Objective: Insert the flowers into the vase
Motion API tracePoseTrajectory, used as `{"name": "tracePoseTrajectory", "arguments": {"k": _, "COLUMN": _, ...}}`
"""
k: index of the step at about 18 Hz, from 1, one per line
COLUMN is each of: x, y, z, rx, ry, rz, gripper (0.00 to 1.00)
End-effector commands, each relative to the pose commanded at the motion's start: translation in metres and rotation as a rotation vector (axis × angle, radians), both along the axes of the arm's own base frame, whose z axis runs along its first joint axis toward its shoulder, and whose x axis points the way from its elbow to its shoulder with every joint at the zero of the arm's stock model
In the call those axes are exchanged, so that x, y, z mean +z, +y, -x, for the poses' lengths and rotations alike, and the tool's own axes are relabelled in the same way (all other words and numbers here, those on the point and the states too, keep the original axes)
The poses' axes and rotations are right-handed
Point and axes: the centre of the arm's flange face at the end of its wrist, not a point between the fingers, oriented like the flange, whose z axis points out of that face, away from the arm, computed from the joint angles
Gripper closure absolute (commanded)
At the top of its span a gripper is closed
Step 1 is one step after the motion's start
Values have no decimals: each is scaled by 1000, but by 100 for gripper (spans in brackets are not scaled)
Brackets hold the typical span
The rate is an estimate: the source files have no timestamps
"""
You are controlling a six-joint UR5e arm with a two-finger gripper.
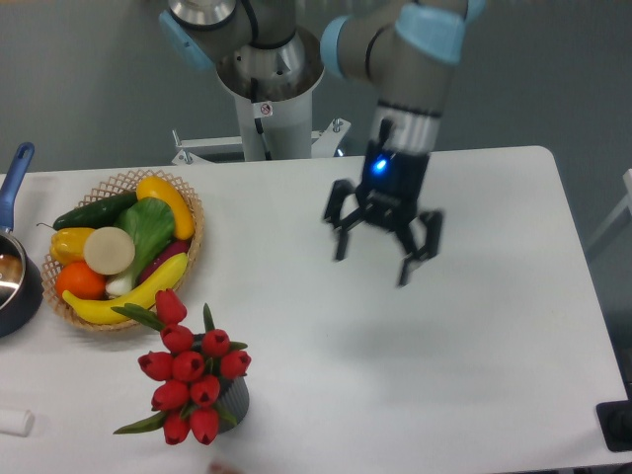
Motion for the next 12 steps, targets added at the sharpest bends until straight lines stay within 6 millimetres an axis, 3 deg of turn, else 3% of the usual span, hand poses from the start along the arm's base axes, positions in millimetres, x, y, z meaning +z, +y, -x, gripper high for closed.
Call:
{"name": "tracePoseTrajectory", "arguments": {"k": 2, "x": 23, "y": -29, "z": 1, "rx": -12, "ry": 10, "rz": 44, "gripper": 0}}
{"name": "tracePoseTrajectory", "arguments": {"k": 3, "x": 32, "y": -53, "z": 1, "rx": -56, "ry": 6, "rz": 99, "gripper": 0}}
{"name": "tracePoseTrajectory", "arguments": {"k": 7, "x": 43, "y": -101, "z": 1, "rx": -197, "ry": 40, "rz": 249, "gripper": 0}}
{"name": "tracePoseTrajectory", "arguments": {"k": 12, "x": 42, "y": -121, "z": -8, "rx": -319, "ry": 60, "rz": 440, "gripper": 0}}
